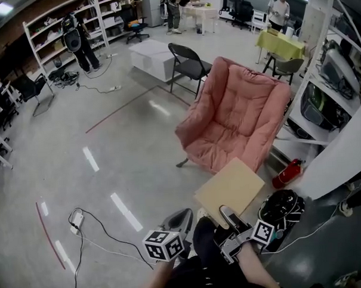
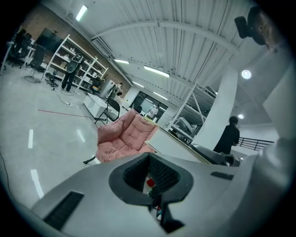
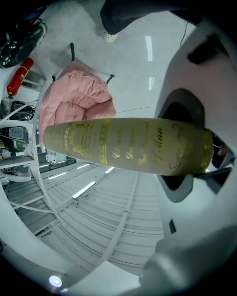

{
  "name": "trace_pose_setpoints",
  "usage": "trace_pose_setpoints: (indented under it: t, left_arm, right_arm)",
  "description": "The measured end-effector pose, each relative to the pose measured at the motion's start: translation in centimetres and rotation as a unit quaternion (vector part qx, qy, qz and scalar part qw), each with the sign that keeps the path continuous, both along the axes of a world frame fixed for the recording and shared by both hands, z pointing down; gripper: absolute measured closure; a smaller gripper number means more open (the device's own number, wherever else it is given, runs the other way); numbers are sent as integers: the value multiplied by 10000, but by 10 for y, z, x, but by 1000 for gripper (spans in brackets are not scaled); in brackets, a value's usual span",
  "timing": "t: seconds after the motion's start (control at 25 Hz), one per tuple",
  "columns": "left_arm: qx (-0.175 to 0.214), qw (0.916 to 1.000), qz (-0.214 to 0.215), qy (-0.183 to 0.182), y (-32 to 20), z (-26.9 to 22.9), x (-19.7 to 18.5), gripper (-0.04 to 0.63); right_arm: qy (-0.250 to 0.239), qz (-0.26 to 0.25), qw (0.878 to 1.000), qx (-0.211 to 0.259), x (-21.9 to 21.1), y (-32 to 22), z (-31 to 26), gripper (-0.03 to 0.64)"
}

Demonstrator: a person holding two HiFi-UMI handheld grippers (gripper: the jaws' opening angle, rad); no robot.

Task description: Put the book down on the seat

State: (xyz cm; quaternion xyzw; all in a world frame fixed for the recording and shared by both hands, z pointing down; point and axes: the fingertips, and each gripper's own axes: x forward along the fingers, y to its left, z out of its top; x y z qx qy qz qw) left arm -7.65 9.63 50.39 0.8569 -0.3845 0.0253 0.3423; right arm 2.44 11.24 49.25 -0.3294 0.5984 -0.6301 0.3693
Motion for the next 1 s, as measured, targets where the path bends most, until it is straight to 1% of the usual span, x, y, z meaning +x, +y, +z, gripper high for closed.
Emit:
trace_pose_setpoints:
  t: [0.36,0.72,1.0]
  left_arm:
    - [-183,9997,-128,-54,-64,14,7,587]
    - [-202,9996,-199,-71,-149,10,37,586]
    - [-238,9996,-132,-117,-211,10,63,586]
  right_arm:
    - [25,-155,9999,-52,10,-68,5,391]
    - [-75,-348,9993,-119,32,-159,6,391]
    - [-132,-399,9990,-123,52,-221,11,391]
